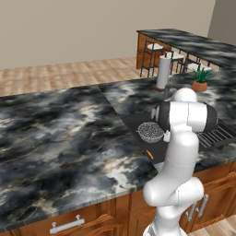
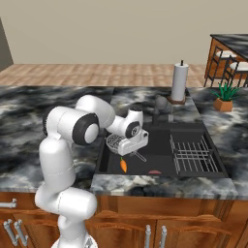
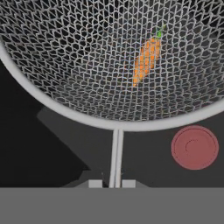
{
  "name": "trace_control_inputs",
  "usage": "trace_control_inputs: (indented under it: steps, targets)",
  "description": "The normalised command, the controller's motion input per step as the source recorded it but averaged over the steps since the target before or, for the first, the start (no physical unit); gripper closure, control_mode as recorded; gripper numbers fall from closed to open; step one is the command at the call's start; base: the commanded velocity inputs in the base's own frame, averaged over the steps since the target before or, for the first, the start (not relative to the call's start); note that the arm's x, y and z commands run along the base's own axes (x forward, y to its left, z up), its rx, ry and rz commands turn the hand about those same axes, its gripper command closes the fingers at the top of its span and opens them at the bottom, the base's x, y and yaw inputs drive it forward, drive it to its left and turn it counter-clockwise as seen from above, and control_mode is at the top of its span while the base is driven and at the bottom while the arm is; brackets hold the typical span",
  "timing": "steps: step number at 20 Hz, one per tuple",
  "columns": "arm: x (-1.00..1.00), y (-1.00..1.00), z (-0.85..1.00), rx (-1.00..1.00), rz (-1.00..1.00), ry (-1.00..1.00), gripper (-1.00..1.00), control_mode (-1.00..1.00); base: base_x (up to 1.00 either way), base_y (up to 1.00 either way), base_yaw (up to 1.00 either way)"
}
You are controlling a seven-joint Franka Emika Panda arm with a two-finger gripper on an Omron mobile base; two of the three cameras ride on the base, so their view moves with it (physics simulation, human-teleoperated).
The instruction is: Pick the teapot and strainer and place them in the sink. Then turn on the water.
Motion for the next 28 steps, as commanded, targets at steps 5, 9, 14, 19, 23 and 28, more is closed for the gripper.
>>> trace_control_inputs:
  steps: [5,9,14,19,23,28]
  targets:
    - [0.05,0.0,-0.08,0.0,0.11,0.02,1.0,-1.0,0.0,0.0,0.0]
    - [0.06,0.0,-0.17,0.0,0.09,0.0,1.0,-1.0,0.0,0.0,0.0]
    - [0.12,0.0,-0.25,0.0,0.05,0.0,1.0,-1.0,0.0,0.0,0.0]
    - [0.15,0.0,-0.26,0.0,0.01,0.0,1.0,-1.0,0.0,0.0,0.0]
    - [0.16,0.0,-0.27,0.0,0.02,0.0,1.0,-1.0,0.0,0.0,0.0]
    - [0.14,0.0,-0.22,0.0,0.03,0.0,1.0,-1.0,0.0,0.0,0.0]
